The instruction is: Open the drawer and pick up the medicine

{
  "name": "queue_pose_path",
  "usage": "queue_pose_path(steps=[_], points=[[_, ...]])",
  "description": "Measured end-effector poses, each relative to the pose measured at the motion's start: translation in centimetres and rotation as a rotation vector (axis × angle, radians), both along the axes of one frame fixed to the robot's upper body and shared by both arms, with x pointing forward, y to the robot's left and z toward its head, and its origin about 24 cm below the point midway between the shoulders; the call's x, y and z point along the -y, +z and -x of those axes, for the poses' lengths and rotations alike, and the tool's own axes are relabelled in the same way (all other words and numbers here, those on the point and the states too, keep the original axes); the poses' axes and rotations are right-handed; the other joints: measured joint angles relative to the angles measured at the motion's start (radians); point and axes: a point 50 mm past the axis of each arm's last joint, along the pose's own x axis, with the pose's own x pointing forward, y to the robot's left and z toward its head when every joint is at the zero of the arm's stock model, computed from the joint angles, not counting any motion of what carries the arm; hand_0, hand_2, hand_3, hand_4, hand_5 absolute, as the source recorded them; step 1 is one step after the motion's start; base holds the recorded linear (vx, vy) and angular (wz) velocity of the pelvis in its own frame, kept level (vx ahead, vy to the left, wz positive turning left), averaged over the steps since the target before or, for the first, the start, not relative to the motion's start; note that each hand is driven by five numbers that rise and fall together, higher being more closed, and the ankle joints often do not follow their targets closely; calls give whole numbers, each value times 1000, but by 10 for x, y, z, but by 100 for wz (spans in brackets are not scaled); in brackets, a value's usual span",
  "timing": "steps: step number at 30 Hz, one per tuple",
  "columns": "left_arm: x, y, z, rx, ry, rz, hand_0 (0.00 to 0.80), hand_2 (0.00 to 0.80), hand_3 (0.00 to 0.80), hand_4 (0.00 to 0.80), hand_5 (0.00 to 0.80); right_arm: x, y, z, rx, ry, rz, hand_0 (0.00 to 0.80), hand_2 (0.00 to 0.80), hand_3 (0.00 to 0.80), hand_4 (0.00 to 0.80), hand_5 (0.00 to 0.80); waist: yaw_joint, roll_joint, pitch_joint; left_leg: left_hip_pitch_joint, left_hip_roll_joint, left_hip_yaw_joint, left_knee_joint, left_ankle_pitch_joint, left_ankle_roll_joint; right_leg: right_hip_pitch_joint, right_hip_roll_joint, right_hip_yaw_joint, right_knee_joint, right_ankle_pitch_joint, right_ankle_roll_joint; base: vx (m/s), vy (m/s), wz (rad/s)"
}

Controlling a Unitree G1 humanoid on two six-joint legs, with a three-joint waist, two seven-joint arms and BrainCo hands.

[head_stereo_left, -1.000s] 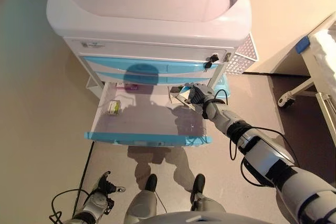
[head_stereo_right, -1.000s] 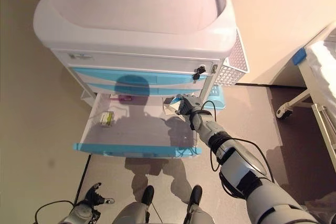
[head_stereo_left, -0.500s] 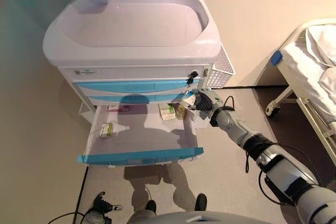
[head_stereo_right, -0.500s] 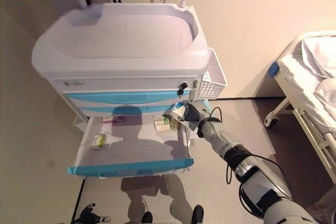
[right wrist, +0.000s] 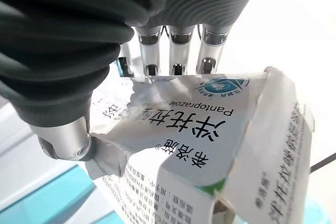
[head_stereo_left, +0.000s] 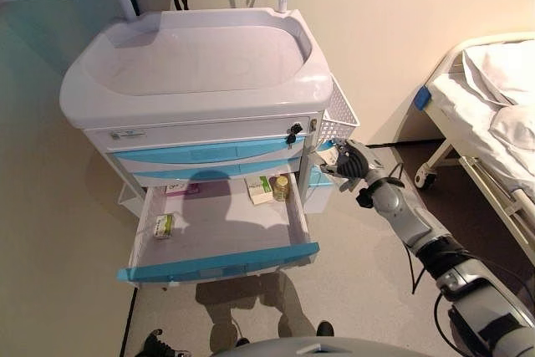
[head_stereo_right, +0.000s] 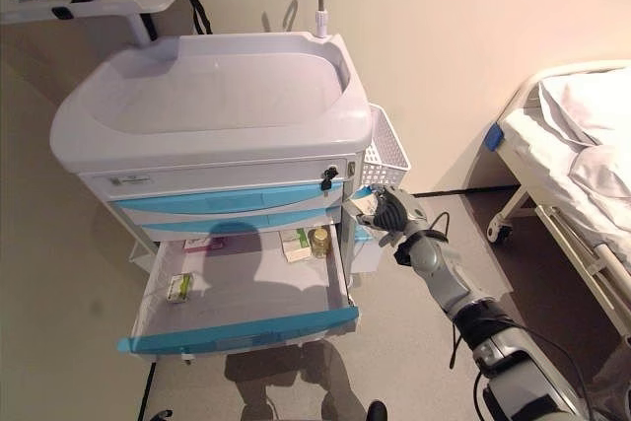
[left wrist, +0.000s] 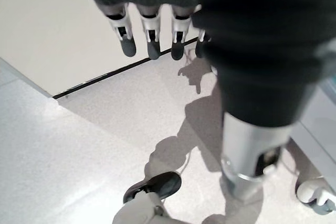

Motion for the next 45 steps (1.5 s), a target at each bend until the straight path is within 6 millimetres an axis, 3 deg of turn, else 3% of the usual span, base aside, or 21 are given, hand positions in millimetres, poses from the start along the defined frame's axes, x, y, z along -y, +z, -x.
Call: queue_pose_path(steps=[16,27,35,39,45], points=[[10,-3,3,-6,4,26,0,0,0,0,0,29,28,-3,140,-120,-39,800,800,800,800,800,1,3,13,2,4,1,-2,-2,-2,2,6,6,-3,-7,0,10,0,0],[10,-4,3,-9,1,25,0,0,0,0,0,15,90,-34,334,-109,-65,800,800,800,800,800,7,-18,36,5,6,7,-1,-2,-2,2,9,10,-3,-7,0,3,2,-1],[10,-4,3,-11,-4,25,0,0,0,0,0,14,112,-48,385,-135,-57,800,800,800,800,800,19,-29,38,0,7,4,-1,-3,-4,-2,11,10,2,-4,-4,0,0,0],[8,-3,4,-12,-4,20,0,0,0,0,0,14,126,-56,406,-148,-13,800,800,800,800,800,28,-50,48,-2,8,4,-1,-4,-6,-5,15,9,2,-7,0,0,0,0],[2,-2,7,-26,-5,3,0,0,0,0,0,-3,152,-67,455,-105,38,800,800,800,800,800,30,-84,38,-19,12,2,3,-6,-8,-21,17,9,2,-8,-1,1,0,-1]])
